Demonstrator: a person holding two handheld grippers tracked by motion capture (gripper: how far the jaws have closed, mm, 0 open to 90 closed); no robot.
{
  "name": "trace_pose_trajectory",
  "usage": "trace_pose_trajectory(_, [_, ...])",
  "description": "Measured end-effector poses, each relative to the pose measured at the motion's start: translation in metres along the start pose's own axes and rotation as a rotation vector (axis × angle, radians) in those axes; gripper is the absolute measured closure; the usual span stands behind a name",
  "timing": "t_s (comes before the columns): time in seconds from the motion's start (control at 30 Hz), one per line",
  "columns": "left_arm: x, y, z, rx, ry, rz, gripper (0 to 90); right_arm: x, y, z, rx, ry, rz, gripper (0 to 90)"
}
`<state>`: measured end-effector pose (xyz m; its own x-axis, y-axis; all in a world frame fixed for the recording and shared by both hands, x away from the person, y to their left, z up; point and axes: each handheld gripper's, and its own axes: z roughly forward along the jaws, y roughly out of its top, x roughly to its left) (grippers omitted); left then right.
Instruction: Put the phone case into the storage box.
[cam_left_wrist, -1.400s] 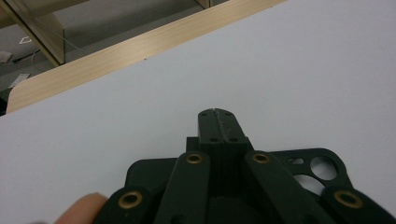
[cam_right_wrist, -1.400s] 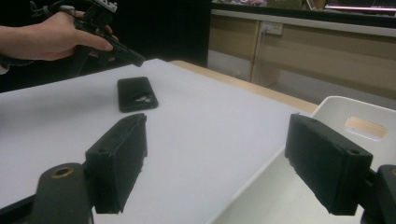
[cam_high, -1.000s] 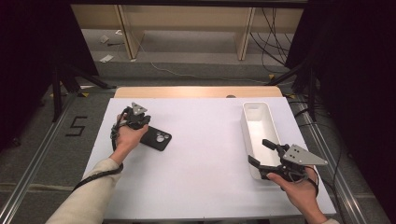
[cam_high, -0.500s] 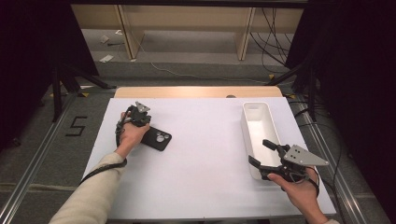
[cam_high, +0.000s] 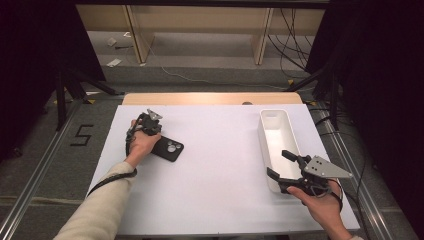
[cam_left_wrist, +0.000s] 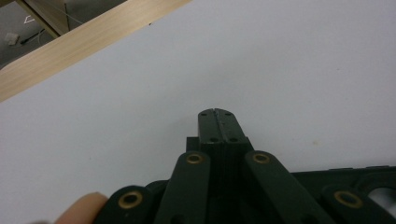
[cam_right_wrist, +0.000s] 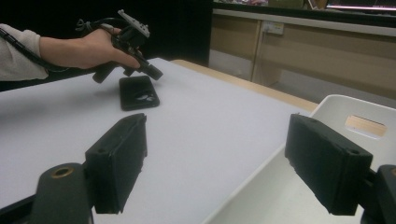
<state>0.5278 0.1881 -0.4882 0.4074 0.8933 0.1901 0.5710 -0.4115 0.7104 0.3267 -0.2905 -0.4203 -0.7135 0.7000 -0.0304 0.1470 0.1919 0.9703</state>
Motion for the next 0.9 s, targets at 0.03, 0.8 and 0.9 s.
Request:
trace_pose_trajectory(0.03, [0.0000, 0.0000, 0.0000, 0.000, 0.000, 0.000, 89.9, 0.0000, 0.0000, 0.0000, 0.000, 0.000, 0.000, 21.9])
trace_pose_trajectory(0.8, [0.0006, -0.0017, 0.0055, 0.057, 0.021, 0.034, 89.9, 0.0001, -0.0007, -0.0015, 0.003, 0.000, 0.002, 21.8])
trace_pose_trajectory(0.9, [0.0004, -0.0015, 0.0042, 0.070, 0.025, 0.037, 89.9, 0.0003, -0.0006, -0.0017, 0.002, 0.001, 0.002, 21.8])
